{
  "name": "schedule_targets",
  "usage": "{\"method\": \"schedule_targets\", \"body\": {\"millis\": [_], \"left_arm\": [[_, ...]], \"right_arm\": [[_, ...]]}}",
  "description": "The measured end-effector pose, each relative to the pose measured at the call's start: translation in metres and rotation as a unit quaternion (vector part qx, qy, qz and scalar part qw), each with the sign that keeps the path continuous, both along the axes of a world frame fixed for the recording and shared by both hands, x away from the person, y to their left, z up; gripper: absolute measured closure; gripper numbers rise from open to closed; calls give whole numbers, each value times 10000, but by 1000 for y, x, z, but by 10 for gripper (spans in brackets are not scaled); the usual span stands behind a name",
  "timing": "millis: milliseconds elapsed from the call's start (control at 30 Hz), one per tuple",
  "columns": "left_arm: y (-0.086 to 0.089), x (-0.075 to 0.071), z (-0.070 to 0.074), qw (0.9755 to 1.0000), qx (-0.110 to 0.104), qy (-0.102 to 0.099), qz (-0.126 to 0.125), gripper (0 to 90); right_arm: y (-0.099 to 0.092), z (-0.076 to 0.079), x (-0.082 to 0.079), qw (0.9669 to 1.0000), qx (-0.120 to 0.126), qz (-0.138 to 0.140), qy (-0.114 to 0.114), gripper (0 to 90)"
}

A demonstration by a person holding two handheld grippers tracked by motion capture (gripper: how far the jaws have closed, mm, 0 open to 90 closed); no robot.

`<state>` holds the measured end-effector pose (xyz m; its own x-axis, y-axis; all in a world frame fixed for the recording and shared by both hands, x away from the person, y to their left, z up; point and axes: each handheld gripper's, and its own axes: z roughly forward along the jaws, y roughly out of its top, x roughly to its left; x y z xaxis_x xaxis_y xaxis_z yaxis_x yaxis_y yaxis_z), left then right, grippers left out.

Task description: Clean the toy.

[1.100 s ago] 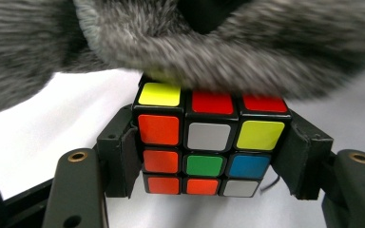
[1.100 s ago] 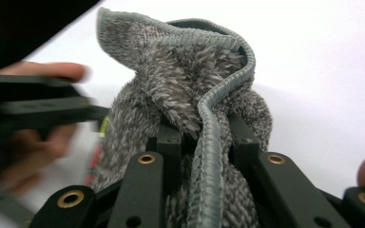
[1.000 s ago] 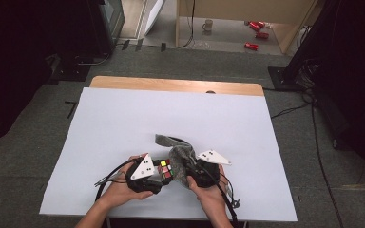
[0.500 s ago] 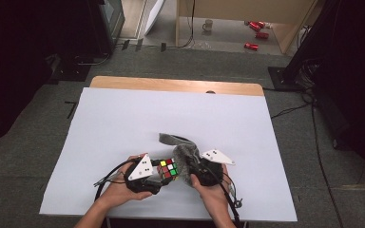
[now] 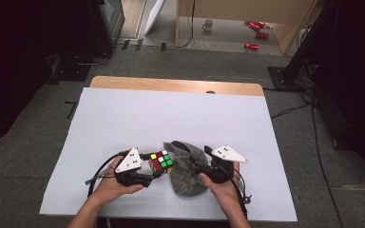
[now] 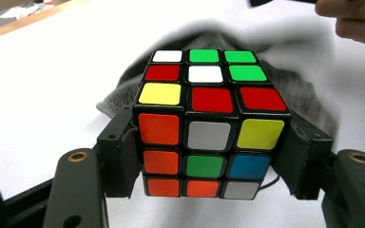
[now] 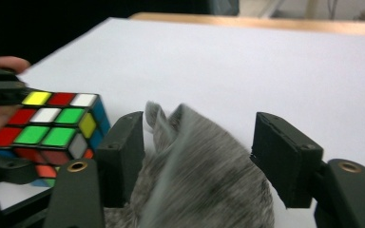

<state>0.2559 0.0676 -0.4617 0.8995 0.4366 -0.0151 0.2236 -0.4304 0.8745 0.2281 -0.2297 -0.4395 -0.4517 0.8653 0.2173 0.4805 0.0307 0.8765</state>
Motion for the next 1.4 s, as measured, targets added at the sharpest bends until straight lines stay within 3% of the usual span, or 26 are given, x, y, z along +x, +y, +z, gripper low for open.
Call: {"method": "schedule_targets", "body": {"millis": [33, 133, 200, 233, 333, 600, 967, 1167, 1200, 1233, 1267, 1300, 1333, 1400], "left_arm": [[0, 0, 0, 10000, 0, 0, 0, 343], [2, 1, 3, 10000, -67, 10, 17, 343], [4, 1, 5, 9999, -100, 14, 23, 343], [4, 1, 5, 9999, -100, 14, 23, 343], [7, 2, 8, 9998, -185, 19, 47, 343], [11, 2, 11, 9996, -284, 12, 71, 343], [9, 2, 8, 9994, -338, 100, 12, 343], [8, 3, 2, 9996, -261, 139, 33, 343], [8, 4, 0, 9996, -236, 144, 50, 343], [8, 4, 0, 9996, -236, 144, 50, 343], [8, 4, -1, 9997, -206, 130, 66, 343], [7, 4, -2, 9998, -158, 126, 86, 343], [6, 4, -5, 9999, -72, 114, 108, 343], [6, 4, -7, 9999, -32, 126, 108, 343]], "right_arm": [[0, 0, 0, 10000, 0, 0, 0, 351], [3, 5, -4, 9991, 55, 390, -148, 358], [10, 2, -6, 9977, -97, 645, -182, 372], [10, 2, -6, 9977, -97, 645, -182, 372], [23, -6, -8, 9941, -314, 1020, -174, 412], [44, -25, -10, 9878, -604, 1435, -4, 503], [56, -36, -13, 9850, -765, 1549, 3, 507], [53, -39, -12, 9860, -793, 1466, 28, 531], [52, -42, -11, 9859, -948, 1381, 42, 520], [52, -42, -11, 9859, -948, 1381, 42, 520], [53, -47, -8, 9851, -1162, 1258, 128, 508], [53, -47, -8, 9851, -1162, 1258, 128, 508], [53, -52, -6, 9838, -1404, 1101, 189, 503], [53, -55, -5, 9828, -1538, 1004, 215, 504]]}}
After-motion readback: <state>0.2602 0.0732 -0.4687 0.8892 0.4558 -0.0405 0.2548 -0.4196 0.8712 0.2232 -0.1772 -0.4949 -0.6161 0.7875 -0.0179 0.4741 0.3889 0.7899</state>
